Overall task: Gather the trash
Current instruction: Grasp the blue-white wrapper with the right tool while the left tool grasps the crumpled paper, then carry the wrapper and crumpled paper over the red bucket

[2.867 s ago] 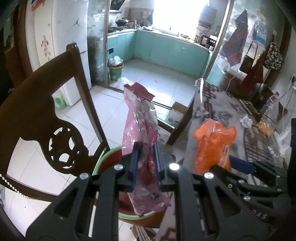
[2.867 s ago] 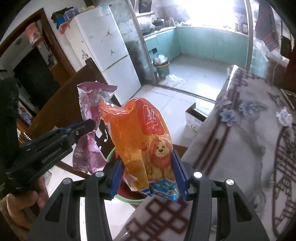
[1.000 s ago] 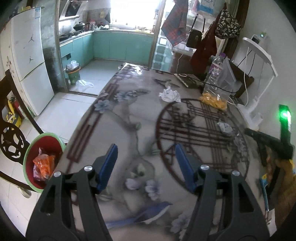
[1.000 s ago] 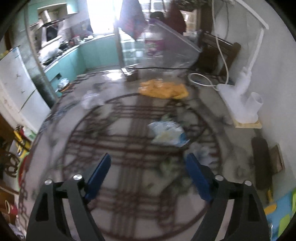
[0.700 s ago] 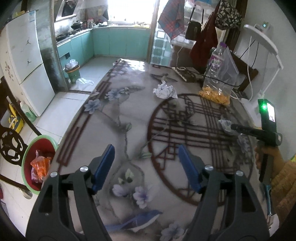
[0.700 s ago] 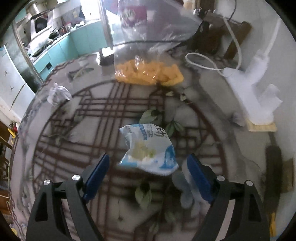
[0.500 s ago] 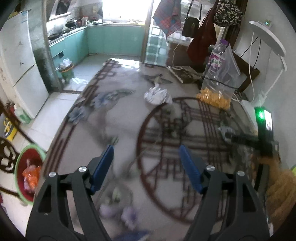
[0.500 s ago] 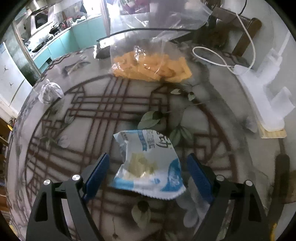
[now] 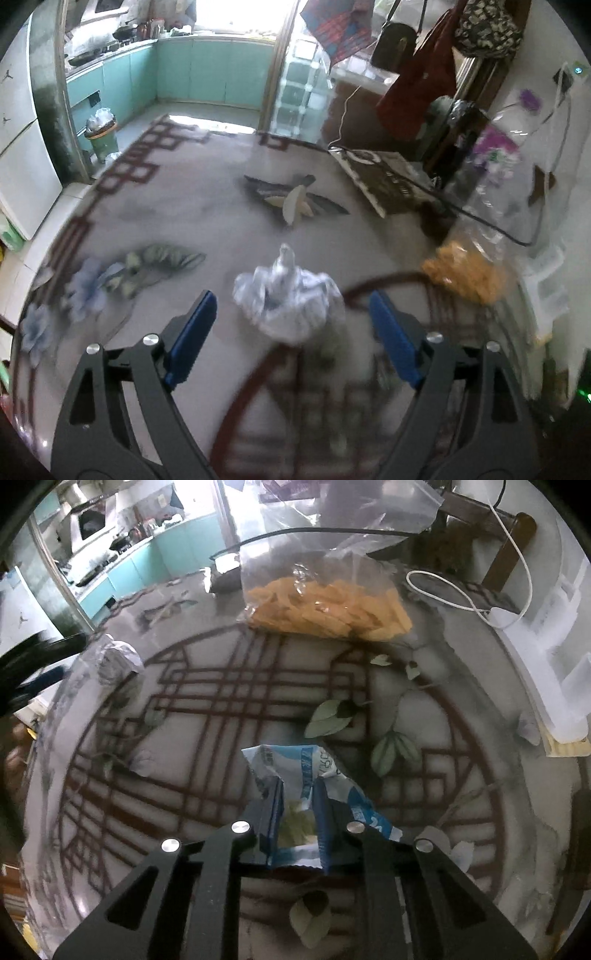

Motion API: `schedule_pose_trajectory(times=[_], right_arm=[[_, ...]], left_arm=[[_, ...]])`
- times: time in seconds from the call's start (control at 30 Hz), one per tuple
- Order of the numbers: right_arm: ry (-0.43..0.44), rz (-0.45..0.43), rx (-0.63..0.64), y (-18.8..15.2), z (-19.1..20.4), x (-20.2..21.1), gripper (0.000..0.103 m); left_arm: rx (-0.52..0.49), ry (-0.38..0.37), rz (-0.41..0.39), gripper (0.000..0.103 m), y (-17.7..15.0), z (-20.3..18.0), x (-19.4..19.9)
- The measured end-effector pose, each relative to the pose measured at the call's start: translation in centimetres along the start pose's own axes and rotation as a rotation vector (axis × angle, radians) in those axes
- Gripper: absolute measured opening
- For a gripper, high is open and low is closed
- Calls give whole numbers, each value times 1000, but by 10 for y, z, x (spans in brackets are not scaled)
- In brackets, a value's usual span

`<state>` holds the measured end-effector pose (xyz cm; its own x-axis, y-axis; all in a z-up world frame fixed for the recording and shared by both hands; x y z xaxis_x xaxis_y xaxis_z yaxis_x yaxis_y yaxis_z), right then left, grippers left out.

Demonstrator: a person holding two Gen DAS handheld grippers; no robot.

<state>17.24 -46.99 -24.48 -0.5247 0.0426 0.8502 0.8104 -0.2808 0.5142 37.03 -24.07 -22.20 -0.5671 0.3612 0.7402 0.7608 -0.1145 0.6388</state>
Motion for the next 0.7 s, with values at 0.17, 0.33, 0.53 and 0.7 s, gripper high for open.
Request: schedule_pose_trajectory(times=[0.17,0.33,0.53,0.7], right_arm=[[16,3,0,-5,8,2,16],[21,-8,-3,-5,17,11,16],[24,-71,6,-4,37,47,16],[62,-94,27,-12,63,78,16]], left_arm=[[1,3,101,78,-5,2,-45],[-40,-7,76,52,-7,-5,-33],[-44,-43,30,51,-16,-3,33],[-90,-38,12,52,-45,0,115]])
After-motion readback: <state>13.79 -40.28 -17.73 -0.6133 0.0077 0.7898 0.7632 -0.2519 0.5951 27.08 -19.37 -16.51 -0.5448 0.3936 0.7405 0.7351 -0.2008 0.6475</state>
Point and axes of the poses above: each gripper's, at about its wrist camera, not at the fingertips, and x roughly against the way its jaws point, z to its left, y to its top, the point moved 2 cm from there along -x, roughly the way its jaws point, and after that the axes turned 3 degrees about -z, right-handed, at the moved point
